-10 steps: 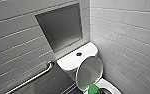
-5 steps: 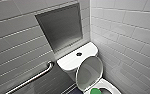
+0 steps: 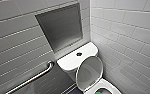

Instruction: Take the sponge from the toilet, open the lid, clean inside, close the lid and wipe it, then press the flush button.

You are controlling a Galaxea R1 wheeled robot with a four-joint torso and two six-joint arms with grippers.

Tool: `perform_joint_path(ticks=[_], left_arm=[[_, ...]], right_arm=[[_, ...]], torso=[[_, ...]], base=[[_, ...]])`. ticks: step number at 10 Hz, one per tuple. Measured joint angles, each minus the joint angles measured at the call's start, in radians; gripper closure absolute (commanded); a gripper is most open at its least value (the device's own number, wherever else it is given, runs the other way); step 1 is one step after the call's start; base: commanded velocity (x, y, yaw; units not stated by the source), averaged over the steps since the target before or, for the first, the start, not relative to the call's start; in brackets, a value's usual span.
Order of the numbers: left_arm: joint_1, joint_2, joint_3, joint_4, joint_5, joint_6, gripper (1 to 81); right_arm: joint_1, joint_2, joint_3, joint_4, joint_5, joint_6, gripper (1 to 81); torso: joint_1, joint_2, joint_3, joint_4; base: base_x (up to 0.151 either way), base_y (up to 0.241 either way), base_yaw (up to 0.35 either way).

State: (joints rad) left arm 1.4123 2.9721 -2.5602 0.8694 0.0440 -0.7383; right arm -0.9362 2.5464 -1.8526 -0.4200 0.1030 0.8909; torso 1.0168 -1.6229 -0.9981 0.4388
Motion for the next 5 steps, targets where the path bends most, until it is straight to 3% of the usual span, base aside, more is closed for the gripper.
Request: perform_joint_path(ticks=[5], left_arm=[[0.0,0.0,0.0,0.0,-0.011,0.0,1.0]], right_arm=[[-0.045,-0.154,0.131,-0.007,-0.036,0.001,81.1]], torso=[[0.0,0.0,0.0,0.0]], base=[[0.0,0.0,0.0]])
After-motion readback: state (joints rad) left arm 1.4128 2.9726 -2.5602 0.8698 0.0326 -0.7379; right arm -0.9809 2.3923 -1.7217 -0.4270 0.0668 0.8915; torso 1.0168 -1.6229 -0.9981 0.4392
